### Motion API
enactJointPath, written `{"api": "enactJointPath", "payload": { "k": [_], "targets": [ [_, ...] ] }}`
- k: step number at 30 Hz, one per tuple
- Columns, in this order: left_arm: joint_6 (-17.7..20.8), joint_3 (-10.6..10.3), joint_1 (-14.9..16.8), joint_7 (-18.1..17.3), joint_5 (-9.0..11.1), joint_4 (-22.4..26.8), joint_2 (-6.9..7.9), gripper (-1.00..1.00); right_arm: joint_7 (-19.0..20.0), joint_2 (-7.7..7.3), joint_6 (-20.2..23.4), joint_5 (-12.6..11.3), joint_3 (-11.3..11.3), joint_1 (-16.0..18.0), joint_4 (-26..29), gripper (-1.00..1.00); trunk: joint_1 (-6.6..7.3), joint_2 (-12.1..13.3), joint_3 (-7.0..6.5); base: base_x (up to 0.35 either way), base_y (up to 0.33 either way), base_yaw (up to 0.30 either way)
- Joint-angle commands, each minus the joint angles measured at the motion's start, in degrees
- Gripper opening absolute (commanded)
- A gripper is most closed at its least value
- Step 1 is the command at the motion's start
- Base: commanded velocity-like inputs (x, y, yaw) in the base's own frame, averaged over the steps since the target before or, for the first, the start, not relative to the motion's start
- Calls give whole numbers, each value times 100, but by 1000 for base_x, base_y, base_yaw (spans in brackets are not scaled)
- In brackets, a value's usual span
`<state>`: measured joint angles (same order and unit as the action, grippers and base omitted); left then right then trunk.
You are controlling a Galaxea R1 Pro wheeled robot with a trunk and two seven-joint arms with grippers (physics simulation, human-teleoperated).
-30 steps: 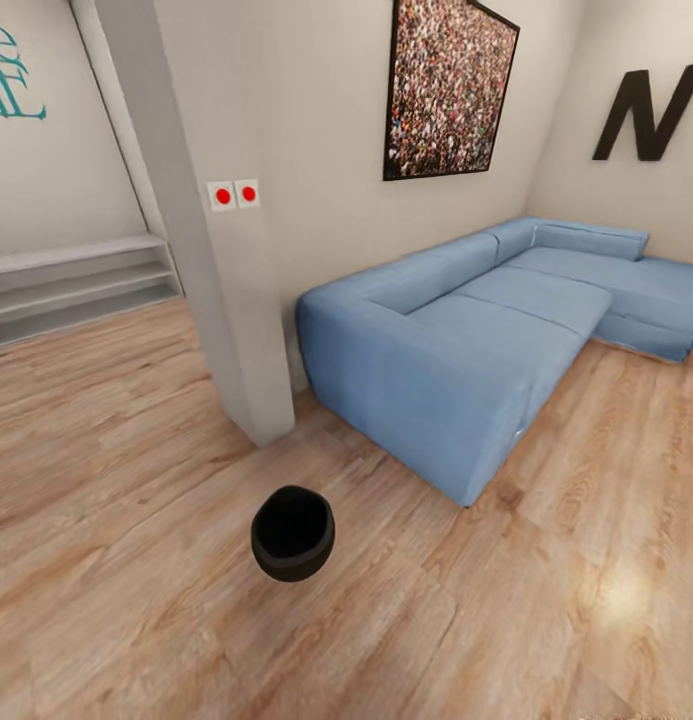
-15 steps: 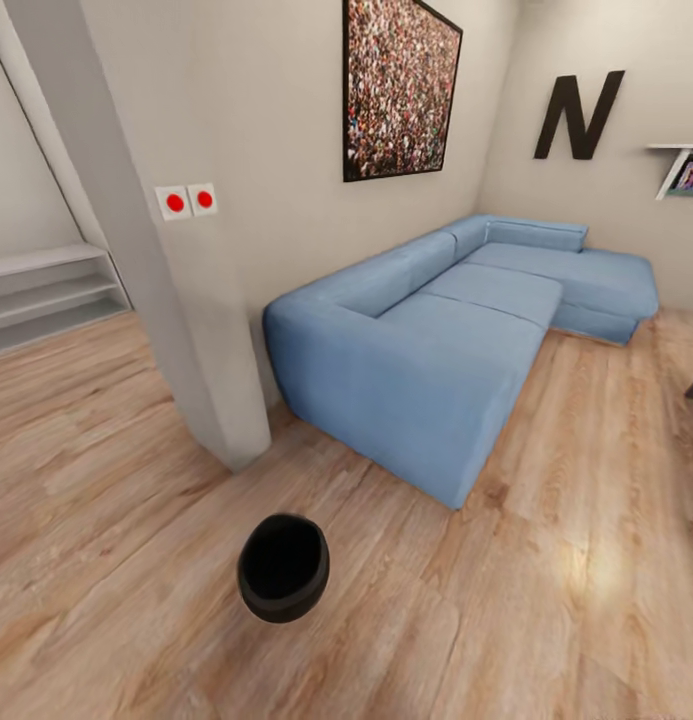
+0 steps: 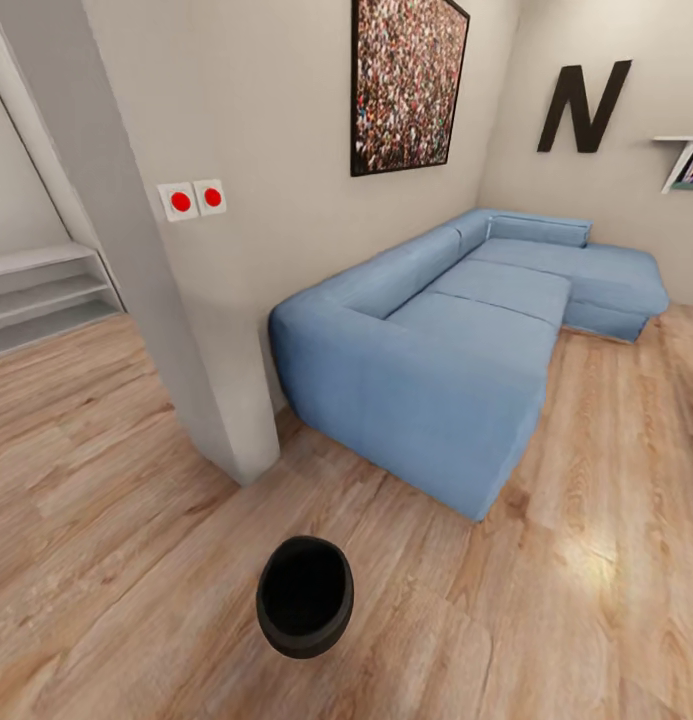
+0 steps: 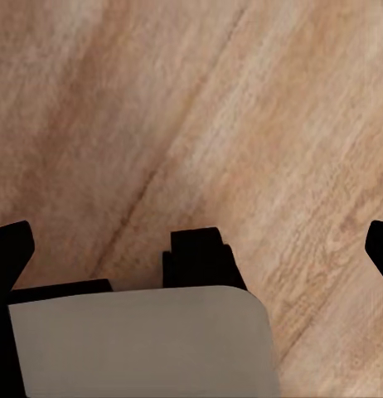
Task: Place each of the two pumpkins and all three candles from the living room inside a cabinet in the living room (use any cabinet), then make sure every cabinet is closed, and position the cauldron so it is next to a table in the living room.
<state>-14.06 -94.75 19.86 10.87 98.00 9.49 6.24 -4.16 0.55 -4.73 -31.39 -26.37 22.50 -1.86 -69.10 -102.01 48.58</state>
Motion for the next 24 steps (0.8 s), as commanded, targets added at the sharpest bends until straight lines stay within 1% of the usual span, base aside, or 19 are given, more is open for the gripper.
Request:
{"api": "enactJointPath", "payload": {
  "k": [1,6,12,24],
  "targets": [
    [0,0,0,1,0,0,0,100,1,-1,-1,1,0,0,-3,100,0,0,1,225,265,0],
    [0,0,0,2,0,-2,3,100,3,-11,1,-1,0,0,-1,100,0,0,2,225,265,0],
    [0,0,0,3,6,-8,17,100,-11,22,38,-46,7,0,10,100,0,0,17,225,265,14],
    [0,0,0,3,1,-8,17,100,-41,33,76,-85,14,0,11,100,0,0,116,234,256,107]
  ]
}}
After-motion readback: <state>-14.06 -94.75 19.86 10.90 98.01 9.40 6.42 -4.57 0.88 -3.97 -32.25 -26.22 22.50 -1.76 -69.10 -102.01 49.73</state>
